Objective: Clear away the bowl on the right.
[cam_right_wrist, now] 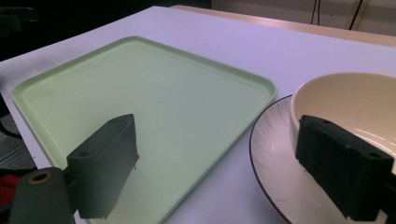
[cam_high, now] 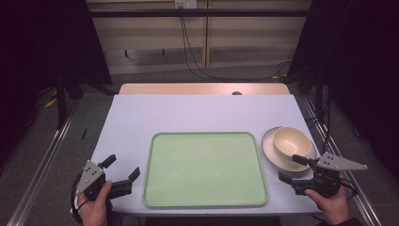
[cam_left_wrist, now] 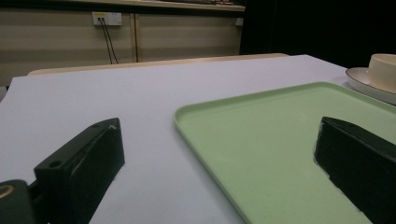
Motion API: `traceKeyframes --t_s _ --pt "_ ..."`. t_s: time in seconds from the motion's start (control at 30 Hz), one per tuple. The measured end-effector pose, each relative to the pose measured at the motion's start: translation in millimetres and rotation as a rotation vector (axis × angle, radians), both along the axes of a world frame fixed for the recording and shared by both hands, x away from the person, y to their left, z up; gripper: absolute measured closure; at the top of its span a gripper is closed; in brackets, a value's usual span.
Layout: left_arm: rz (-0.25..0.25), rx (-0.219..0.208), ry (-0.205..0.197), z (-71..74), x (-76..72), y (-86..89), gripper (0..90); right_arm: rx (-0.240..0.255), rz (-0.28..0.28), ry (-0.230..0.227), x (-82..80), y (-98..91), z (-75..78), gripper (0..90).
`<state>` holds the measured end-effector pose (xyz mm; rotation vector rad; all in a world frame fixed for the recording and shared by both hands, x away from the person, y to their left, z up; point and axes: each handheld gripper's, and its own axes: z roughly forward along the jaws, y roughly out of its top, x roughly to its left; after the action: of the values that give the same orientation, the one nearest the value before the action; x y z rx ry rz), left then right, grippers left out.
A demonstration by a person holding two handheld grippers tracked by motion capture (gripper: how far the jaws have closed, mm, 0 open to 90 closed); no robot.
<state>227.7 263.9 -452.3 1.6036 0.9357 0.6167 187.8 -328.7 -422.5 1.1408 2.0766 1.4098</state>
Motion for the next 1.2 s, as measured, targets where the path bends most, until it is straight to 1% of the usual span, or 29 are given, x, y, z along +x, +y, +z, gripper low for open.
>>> traceKeyframes --t_s 0.03,0.1,0.13,0.17,0.27,0.3,0.37,0.47,0.5,0.53,0.57,0.6,0.63,0.73,0.77,0.8,0.83,0.87,0.93,0.97,1.0,1.03,1.07,1.1,1.13,1.17,1.2 --pt "0.001 -0.007 0.000 -0.1 0.1 -0.9 1.7 -0.007 -0.001 0.001 0.2 0.2 -0.2 12.5" --pt "-0.001 0.005 0.002 0.1 0.1 -0.8 1.7 -0.011 -0.002 0.003 0.6 -0.1 -0.6 13.4" --pt "-0.003 -0.005 0.003 0.0 0.2 -1.4 1.7 -0.005 -0.003 0.006 0.8 -0.6 -0.9 13.3" --pt "-0.002 -0.006 0.003 0.0 0.2 -1.4 1.7 -0.007 -0.002 0.007 1.5 -1.3 -1.3 13.1" --pt "-0.001 -0.002 0.006 0.0 0.3 -1.3 1.7 0.000 0.006 0.029 3.8 -2.0 -2.3 13.0" --pt "0.005 0.003 0.003 0.2 0.2 -0.8 1.7 -0.002 0.021 0.040 5.4 -2.0 -2.5 12.4" --pt "0.003 0.006 0.003 0.2 0.0 -0.8 1.7 -0.014 0.019 0.053 6.9 -1.0 -2.9 10.6" --pt "0.001 -0.005 0.002 0.0 0.0 -1.1 1.8 -0.025 0.011 0.038 6.2 -0.5 -2.8 8.7" --pt "0.002 -0.006 0.002 -0.1 0.1 -1.0 1.8 -0.021 0.016 0.038 6.2 -0.8 -2.3 7.3" --pt "0.003 0.003 0.004 0.1 0.1 -0.8 1.8 -0.015 0.019 0.039 5.7 -0.9 -1.9 7.0" --pt "0.003 0.005 0.004 0.1 0.1 -0.9 1.8 -0.012 0.018 0.026 5.3 -0.7 -1.4 7.0" --pt "0.003 0.005 0.004 0.1 0.1 -0.9 1.8 -0.012 0.018 0.026 5.3 -0.7 -1.4 7.0" --pt "-0.004 -0.005 0.005 -0.1 0.1 -1.4 1.8 -0.011 0.011 0.040 6.3 -1.6 -1.0 8.9" --pt "0.003 0.005 0.002 0.2 0.0 -1.5 1.8 -0.003 0.007 0.043 6.4 -5.3 0.5 10.9" --pt "0.002 0.002 0.004 0.1 -0.1 -1.7 1.8 0.000 0.010 0.042 6.3 -6.6 1.1 12.7" --pt "0.002 0.002 0.004 0.1 -0.1 -1.7 1.8 0.000 0.010 0.042 6.3 -6.6 1.1 12.7" --pt "0.003 0.005 0.002 0.2 0.0 -1.5 1.8 0.014 0.006 0.042 6.0 -10.1 2.8 13.8" --pt "0.001 0.004 0.002 0.2 0.2 -1.5 1.8 0.017 0.005 0.045 6.1 -11.4 3.3 15.3" --pt "-0.001 0.002 0.002 0.2 0.3 -1.6 1.8 0.008 0.003 0.046 6.2 -13.9 3.8 16.2" --pt "-0.003 0.011 0.002 0.3 0.4 -1.1 1.8 0.005 0.003 0.047 7.1 -15.4 4.0 18.3" --pt "-0.001 0.002 0.000 0.2 0.3 -1.7 1.8 0.004 0.006 0.054 6.7 -16.4 4.4 20.5" --pt "-0.005 0.011 0.001 0.4 0.3 -0.9 1.8 -0.003 -0.002 0.050 6.9 -17.0 5.1 20.7" --pt "0.000 0.002 -0.001 0.3 0.2 -1.6 1.8 -0.009 -0.003 0.053 7.2 -18.4 6.1 20.9" --pt "-0.002 0.011 0.000 0.5 0.1 -0.9 1.8 -0.005 -0.014 0.061 7.3 -19.3 7.2 20.9" --pt "-0.012 0.007 0.000 0.4 0.0 -0.6 1.8 -0.008 -0.017 0.062 7.4 -20.3 8.2 20.9" --pt "-0.003 0.011 -0.003 0.7 -0.3 -0.8 1.7 -0.012 -0.018 0.056 7.9 -21.2 8.9 20.8" --pt "-0.002 0.009 -0.009 1.0 -0.5 -0.6 1.4 -0.012 -0.019 0.060 8.4 -22.1 9.4 20.8"
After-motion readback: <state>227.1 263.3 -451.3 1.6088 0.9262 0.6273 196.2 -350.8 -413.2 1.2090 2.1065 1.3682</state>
